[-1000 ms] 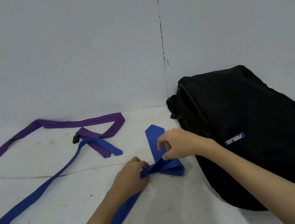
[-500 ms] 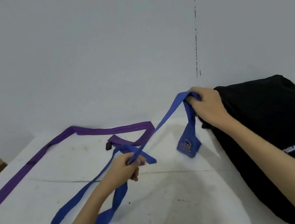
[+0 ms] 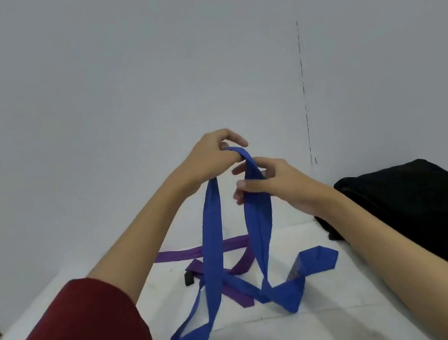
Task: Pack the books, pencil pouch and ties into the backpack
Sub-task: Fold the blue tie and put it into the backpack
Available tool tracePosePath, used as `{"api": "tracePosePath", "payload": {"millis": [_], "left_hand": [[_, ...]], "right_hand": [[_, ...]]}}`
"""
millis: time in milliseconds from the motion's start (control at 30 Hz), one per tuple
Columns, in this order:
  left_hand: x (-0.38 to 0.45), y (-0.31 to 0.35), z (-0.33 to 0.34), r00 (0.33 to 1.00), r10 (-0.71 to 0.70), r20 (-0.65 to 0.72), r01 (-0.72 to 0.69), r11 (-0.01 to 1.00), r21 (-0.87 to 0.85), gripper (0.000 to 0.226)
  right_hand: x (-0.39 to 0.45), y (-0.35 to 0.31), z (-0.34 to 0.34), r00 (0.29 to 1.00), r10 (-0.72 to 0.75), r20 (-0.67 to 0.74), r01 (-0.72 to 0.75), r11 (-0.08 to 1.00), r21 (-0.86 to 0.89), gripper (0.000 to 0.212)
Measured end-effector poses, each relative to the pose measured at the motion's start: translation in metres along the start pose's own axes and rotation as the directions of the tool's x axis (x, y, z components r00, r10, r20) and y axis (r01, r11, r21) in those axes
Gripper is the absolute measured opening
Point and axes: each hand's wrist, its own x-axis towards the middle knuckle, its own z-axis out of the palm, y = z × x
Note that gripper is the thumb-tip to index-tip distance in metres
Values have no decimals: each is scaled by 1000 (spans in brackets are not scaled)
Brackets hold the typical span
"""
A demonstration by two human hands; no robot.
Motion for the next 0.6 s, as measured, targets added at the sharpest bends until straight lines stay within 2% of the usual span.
{"api": "tracePosePath", "payload": {"millis": [67,100,167,200,233,300,367,467,533,600], "left_hand": [[8,5,-21,998,0,65,-3,999,43,7],[11,5,-34,991,-18,129,8,997,83,4],[14,1,-55,954,-87,289,36,983,178,13],[16,-2,-65,935,-99,341,41,984,173,16],[17,-6,-72,925,-96,367,57,991,118,19],[19,-11,-79,933,-59,355,106,988,-116,26],[23,-14,-77,944,17,330,113,922,-370,32],[27,-17,-64,951,93,295,116,778,-617,32],[31,-17,-60,961,127,247,105,657,-747,39],[36,-18,-63,981,118,156,77,500,-862,40]], "right_hand": [[4,-16,0,990,-39,-133,54,992,114,7],[6,-25,-3,988,-58,-144,75,991,113,4],[6,-43,-11,997,-67,-50,69,996,57,11],[7,-53,-15,998,-61,17,61,998,9,16],[7,-61,-17,995,-48,85,50,998,-22,21],[9,-76,-20,984,-46,171,47,999,-5,29],[16,-91,-23,988,-72,134,61,995,84,33],[33,-106,-25,996,-90,14,86,979,184,35],[43,-108,-31,994,-112,8,111,992,65,28],[47,-102,-37,997,-74,-7,72,987,-145,31]]}}
